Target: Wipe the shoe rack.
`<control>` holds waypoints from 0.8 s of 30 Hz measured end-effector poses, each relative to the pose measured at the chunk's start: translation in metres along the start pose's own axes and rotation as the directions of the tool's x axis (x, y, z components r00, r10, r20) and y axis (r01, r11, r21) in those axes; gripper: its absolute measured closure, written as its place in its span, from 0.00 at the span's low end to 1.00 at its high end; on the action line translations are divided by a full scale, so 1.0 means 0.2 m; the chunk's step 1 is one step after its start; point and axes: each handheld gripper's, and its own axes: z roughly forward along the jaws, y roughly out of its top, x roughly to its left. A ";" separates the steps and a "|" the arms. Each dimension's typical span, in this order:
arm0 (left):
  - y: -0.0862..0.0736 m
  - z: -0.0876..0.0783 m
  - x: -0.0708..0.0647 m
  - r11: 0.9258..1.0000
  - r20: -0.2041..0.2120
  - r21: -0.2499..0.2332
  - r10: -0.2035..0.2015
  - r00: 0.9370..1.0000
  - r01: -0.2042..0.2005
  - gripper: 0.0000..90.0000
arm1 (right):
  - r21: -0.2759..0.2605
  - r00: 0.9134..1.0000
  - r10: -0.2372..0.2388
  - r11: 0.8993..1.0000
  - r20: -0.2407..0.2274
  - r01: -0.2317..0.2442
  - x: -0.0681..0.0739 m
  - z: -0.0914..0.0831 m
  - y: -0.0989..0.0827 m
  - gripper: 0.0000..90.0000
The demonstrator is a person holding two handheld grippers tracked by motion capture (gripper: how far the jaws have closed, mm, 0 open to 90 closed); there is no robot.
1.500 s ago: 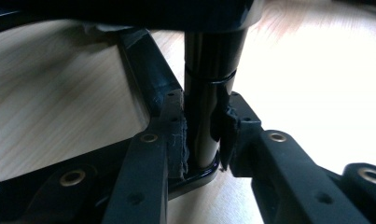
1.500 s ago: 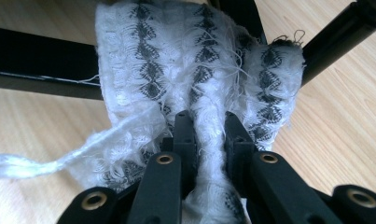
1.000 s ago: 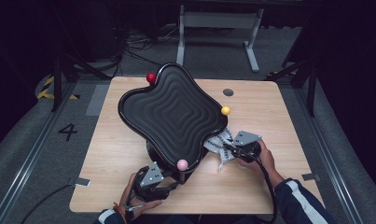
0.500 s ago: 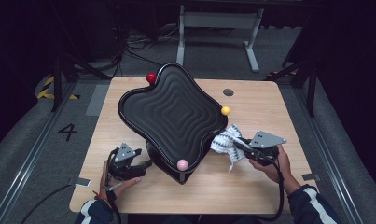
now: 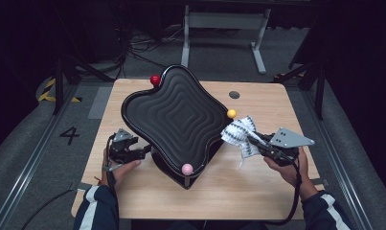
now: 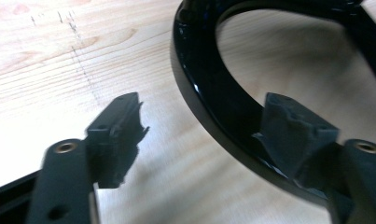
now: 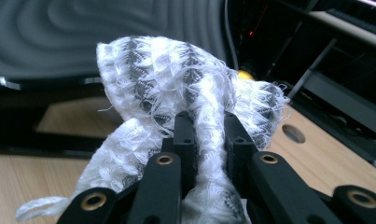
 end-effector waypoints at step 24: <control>0.22 0.34 -0.03 0.998 -0.068 0.066 -0.010 0.998 0.014 0.48 | 0.093 0.988 -0.087 0.991 -0.129 0.100 0.16 0.36 0.09 0.87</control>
